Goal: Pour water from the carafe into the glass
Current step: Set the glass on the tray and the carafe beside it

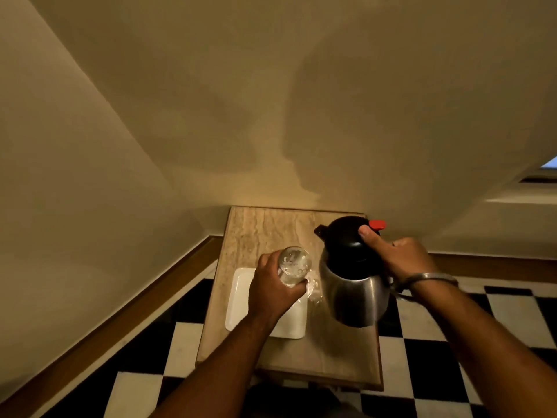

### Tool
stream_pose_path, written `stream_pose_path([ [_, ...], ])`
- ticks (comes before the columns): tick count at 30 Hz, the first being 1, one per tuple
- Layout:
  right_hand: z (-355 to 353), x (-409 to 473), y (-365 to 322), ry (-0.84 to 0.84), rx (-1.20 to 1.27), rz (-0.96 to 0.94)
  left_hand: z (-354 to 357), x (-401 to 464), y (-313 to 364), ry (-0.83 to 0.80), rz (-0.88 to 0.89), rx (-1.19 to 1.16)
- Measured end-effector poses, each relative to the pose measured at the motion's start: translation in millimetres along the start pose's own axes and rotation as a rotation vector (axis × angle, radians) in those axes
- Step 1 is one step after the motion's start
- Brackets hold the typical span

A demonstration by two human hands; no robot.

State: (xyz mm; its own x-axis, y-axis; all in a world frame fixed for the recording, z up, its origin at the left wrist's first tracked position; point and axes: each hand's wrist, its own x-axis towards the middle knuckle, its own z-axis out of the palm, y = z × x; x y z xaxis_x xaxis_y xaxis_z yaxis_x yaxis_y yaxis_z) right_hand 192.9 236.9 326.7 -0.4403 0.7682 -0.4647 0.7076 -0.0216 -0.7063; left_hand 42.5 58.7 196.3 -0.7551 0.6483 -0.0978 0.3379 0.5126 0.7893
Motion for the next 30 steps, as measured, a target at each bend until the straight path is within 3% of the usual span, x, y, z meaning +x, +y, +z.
stream_pose_path([
  [5, 40.3, -5.7, 56.0, 0.127, 0.218, 0.088, -0.8, -3.8, -31.8, -0.017, -0.069, -0.092],
  [14, 133.9, 2.5, 141.1, 0.289, 0.611, 0.226, 9.6, 13.4, -134.1, -0.106, -0.152, -0.054],
  [30, 227.3, 57.6, 273.7, 0.255, 0.693, 0.282, 122.7, 15.0, -258.2, -0.047, -0.216, -0.088],
])
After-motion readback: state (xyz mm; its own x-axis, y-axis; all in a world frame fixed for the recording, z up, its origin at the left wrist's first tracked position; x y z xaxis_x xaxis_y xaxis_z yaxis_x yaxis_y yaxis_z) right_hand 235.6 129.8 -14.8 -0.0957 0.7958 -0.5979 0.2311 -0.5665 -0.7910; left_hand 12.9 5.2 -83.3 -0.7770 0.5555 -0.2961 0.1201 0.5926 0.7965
